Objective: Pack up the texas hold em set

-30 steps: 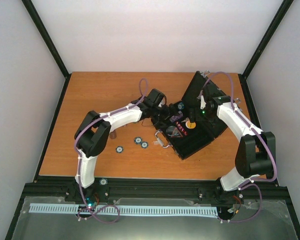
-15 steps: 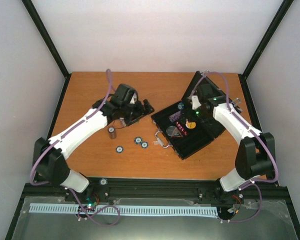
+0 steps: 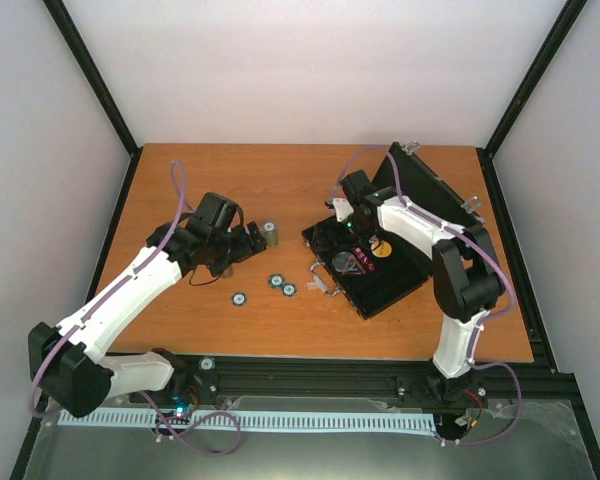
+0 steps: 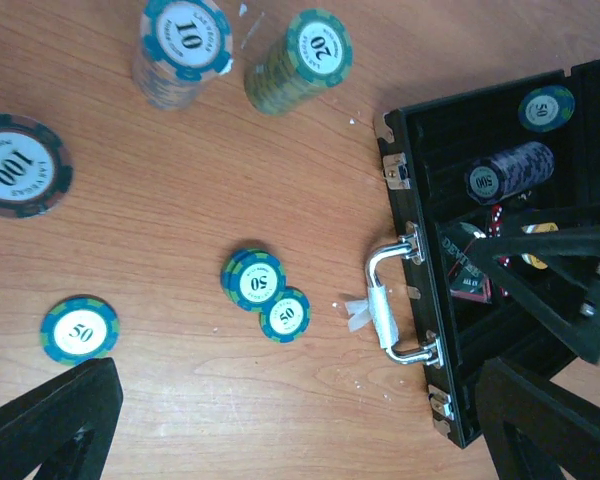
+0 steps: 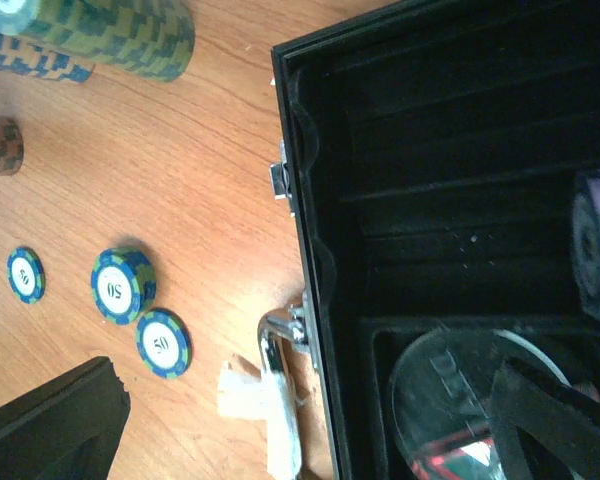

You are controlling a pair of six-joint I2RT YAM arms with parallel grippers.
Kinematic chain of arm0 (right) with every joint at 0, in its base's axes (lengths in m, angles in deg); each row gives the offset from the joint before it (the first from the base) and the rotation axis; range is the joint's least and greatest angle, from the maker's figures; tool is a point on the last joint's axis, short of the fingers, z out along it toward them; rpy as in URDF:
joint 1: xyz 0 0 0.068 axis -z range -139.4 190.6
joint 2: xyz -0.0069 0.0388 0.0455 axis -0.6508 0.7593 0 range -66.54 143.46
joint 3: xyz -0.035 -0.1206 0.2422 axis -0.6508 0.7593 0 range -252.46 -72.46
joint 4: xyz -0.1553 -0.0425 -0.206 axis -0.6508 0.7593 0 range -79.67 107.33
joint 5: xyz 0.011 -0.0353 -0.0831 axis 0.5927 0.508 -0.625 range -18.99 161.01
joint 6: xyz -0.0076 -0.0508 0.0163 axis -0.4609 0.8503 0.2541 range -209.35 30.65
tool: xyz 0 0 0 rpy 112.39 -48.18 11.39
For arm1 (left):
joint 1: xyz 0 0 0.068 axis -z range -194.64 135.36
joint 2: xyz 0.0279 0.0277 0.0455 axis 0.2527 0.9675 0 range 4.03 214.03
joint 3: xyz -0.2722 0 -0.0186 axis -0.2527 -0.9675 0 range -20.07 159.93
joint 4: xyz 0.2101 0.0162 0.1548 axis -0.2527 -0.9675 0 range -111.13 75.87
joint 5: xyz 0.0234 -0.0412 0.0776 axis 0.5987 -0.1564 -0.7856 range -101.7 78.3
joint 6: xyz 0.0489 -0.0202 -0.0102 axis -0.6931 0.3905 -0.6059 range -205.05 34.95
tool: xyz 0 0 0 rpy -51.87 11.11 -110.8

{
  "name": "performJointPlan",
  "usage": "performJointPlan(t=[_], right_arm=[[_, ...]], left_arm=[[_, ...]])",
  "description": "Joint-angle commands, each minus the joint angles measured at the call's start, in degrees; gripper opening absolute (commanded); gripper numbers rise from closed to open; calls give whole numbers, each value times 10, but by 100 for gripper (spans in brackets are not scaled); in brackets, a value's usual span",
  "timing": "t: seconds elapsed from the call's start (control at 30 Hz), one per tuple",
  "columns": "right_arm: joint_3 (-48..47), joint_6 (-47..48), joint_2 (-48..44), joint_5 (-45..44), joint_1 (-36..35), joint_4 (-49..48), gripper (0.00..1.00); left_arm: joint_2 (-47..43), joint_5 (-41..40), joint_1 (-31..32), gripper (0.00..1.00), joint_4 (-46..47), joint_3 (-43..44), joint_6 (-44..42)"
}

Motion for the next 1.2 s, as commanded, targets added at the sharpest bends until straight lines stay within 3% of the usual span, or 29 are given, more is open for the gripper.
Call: performJointPlan(t=[0.0, 0.47, 0.9, 1.17], right_arm=[[-34, 1, 48, 40, -5, -20, 99], [-46, 24, 98, -11, -7, -61, 98], [-64, 4, 118, -263, -5, -31, 100], [-43, 17, 71, -201, -10, -34, 100]], left_arm=[[-29, -48, -3, 100, -33, 2, -11], [-24, -59, -3, 100, -19, -11, 12], [-4, -61, -4, 100, -24, -15, 40], [-5, -68, -3, 100, -30, -17, 60]])
